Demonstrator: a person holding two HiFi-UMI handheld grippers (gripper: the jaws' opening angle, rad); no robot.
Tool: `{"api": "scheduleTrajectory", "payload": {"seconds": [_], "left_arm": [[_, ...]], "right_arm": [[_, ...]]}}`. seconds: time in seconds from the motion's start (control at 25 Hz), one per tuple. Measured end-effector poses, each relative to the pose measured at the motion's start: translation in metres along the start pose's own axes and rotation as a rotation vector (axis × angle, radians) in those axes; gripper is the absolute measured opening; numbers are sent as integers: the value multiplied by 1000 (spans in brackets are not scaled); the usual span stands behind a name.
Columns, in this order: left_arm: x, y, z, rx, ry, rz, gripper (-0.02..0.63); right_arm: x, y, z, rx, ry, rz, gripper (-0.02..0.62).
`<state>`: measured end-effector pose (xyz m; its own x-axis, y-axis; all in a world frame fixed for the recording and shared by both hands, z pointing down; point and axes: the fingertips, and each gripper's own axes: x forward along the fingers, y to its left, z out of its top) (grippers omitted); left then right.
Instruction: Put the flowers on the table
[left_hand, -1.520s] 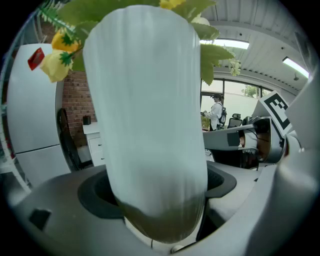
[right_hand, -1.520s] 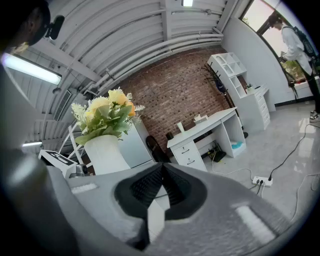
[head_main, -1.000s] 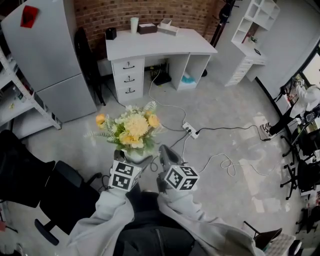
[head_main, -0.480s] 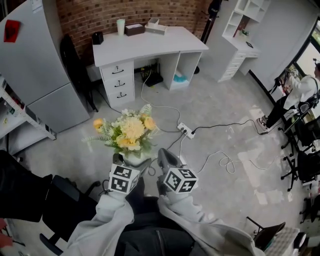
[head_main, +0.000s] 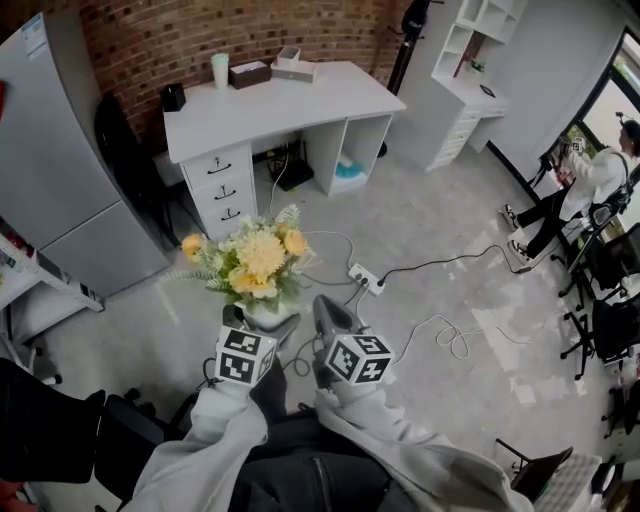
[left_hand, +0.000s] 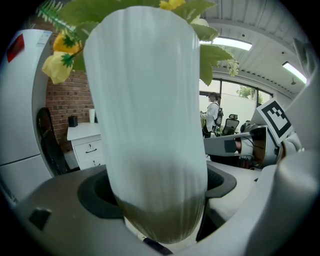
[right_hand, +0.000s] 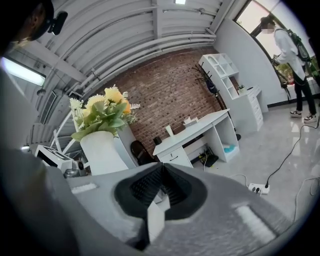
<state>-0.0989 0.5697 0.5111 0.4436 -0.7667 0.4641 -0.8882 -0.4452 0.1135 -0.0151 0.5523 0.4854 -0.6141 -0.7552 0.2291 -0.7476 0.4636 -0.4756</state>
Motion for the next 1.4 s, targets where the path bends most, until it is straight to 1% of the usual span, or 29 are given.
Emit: {"api": "scheduleTrajectory", "payload": {"seconds": [0.16, 0.36, 0.68, 1.12, 1.24, 1.32, 1.4], "left_arm": [[22, 32, 23, 4, -3, -13, 460], [51, 75, 50, 3, -10, -37, 460], [98, 119, 84, 28, -12, -81, 460], [149, 177, 108, 57, -6, -118, 460], [157, 189, 109, 71, 4, -127, 460], [161, 194, 108, 69, 9, -130, 460], [164, 196, 108, 58, 6, -132, 460]], "right_arm": [[45, 1, 20, 5, -7, 7, 1], [98, 2, 36, -30, 1, -6, 0], [156, -20, 63, -13, -12, -44, 1], [230, -45, 93, -24, -46, -94, 0], [246, -47, 93, -16, -51, -99, 0], [252, -48, 93, -13, -52, -94, 0], [254, -47, 96, -32, -52, -78, 1]]}}
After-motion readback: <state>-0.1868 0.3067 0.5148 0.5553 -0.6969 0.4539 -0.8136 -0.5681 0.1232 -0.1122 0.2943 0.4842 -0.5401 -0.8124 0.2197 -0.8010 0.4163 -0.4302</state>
